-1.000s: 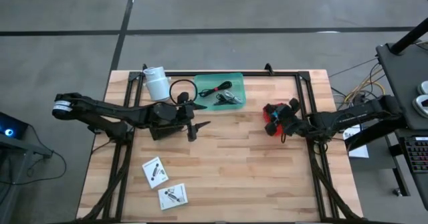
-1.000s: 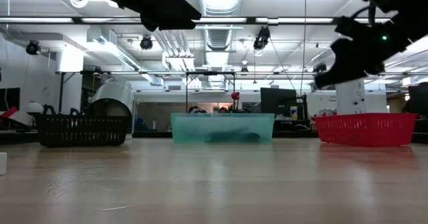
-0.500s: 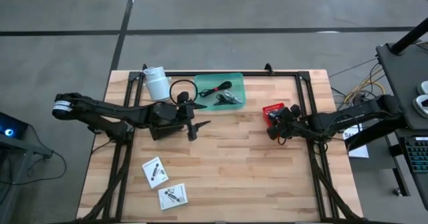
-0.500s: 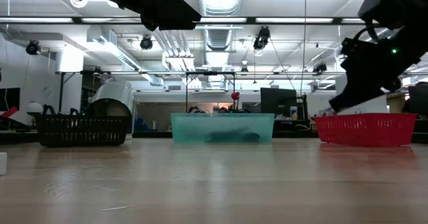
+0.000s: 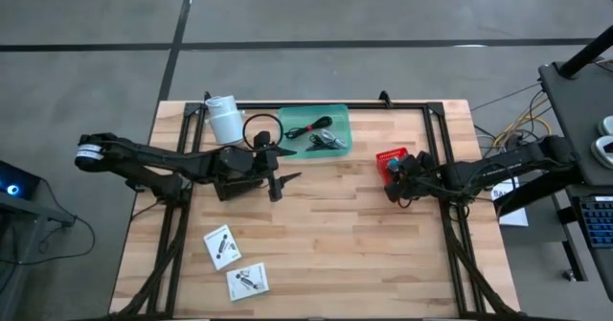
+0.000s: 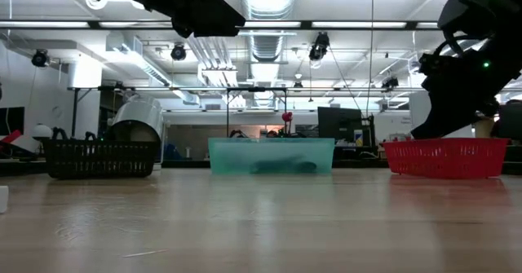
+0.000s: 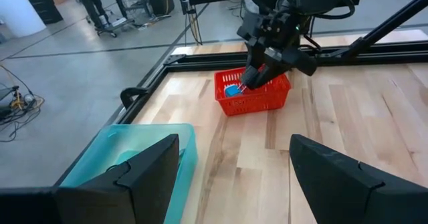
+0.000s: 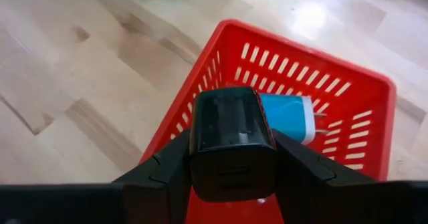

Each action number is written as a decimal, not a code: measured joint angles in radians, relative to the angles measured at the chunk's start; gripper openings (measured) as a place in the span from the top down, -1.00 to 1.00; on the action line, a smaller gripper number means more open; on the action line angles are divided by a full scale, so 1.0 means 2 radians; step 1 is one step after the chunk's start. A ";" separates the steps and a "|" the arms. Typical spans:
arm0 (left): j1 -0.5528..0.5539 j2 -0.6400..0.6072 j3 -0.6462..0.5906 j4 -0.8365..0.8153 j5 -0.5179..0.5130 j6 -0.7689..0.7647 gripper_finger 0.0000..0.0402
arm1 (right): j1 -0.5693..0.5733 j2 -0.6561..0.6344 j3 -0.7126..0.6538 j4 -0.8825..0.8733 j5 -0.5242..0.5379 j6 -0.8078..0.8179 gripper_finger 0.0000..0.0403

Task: Pick and place items into bin
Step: Put the black charger adapter into the orange bin, then put the top white card reader box into the black bin

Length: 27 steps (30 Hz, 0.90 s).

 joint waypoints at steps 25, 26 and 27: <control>0.000 0.000 0.002 -0.032 0.002 -0.015 -0.33 | 0.000 -0.001 0.042 0.222 0.130 -0.323 0.11; -0.001 0.000 0.003 -0.047 0.004 -0.030 -0.33 | 0.000 0.000 0.039 0.243 0.130 -0.343 0.12; -0.001 0.000 0.004 -0.064 0.006 -0.046 -0.33 | 0.000 0.000 0.038 0.258 0.130 -0.360 0.12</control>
